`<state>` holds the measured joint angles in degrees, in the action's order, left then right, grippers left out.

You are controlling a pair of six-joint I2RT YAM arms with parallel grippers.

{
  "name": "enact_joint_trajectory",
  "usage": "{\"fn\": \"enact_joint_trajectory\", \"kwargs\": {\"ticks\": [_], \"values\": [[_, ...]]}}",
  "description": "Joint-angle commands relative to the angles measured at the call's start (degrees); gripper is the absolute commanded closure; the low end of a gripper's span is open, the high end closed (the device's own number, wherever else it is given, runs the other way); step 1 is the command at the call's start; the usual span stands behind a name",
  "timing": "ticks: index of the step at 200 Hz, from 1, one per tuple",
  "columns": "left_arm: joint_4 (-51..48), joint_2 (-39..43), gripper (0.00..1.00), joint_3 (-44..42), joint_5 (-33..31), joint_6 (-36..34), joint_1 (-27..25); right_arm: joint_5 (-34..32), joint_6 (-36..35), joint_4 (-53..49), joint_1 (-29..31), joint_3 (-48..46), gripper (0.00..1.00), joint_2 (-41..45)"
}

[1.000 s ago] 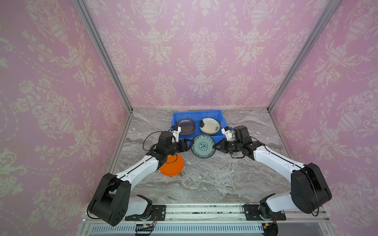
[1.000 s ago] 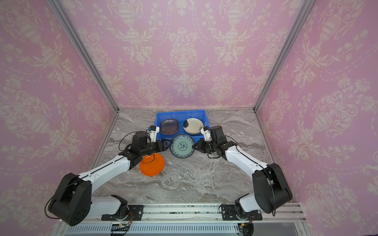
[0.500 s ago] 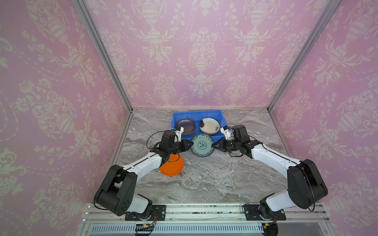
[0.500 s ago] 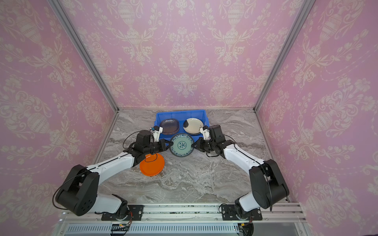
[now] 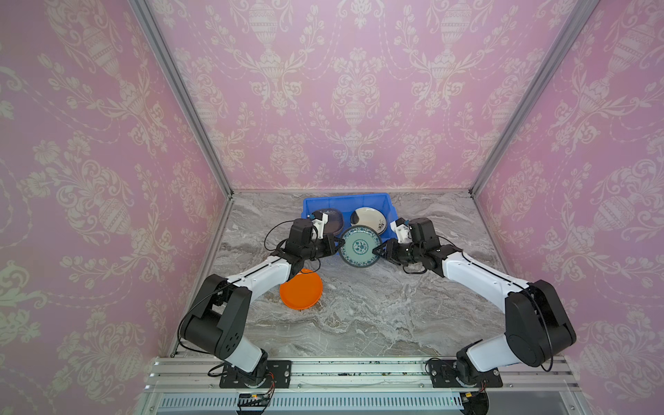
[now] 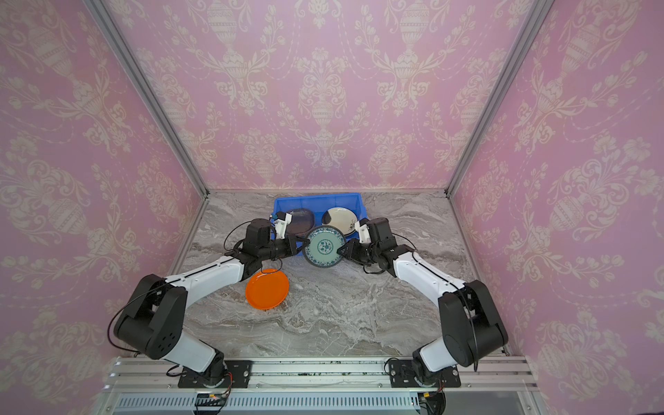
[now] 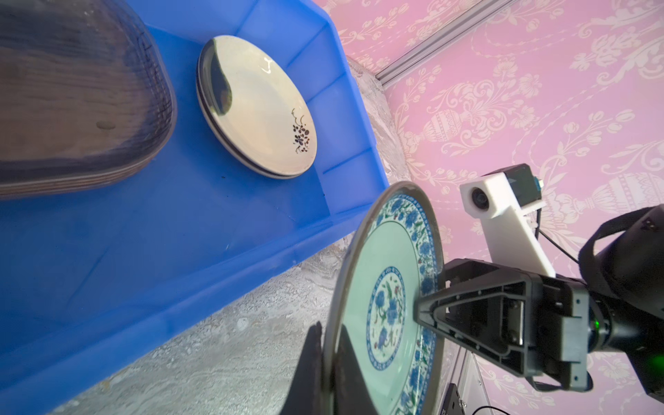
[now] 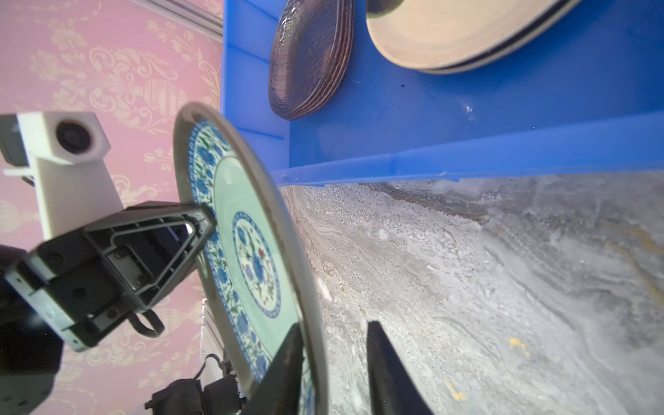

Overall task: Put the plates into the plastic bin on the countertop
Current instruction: 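Pass the blue-patterned plate from the right gripper to the left gripper above the bin, then lower the blue-patterned plate into the bin with the left gripper while the right withdraws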

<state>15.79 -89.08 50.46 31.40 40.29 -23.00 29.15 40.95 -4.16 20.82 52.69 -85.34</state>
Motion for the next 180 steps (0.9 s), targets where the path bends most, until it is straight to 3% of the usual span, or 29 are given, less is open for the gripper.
{"fn": "enact_joint_trajectory", "kwargs": {"ticks": [1,45,87,137,180], "values": [[0.5,-0.83,1.0,4.48,1.23,-0.93,-0.11,-2.86,-0.11,-1.54,-2.58,0.34,0.62,1.55],[-1.6,-5.89,1.0,12.5,0.33,-2.39,-0.11,-9.01,2.28,1.67,-8.78,-6.92,0.57,10.67],[-6.81,-16.26,1.0,26.11,-2.29,-2.57,-0.11,-14.17,4.42,3.74,-12.53,-11.28,0.57,17.53],[-14.76,-29.59,1.0,41.69,-6.32,-0.35,-0.11,-14.99,5.46,4.38,-13.39,-13.52,0.57,19.57],[-20.39,-34.0,1.0,46.77,-12.92,-2.2,-0.16,-15.97,5.96,6.1,-13.74,-15.62,0.57,20.18]]}}
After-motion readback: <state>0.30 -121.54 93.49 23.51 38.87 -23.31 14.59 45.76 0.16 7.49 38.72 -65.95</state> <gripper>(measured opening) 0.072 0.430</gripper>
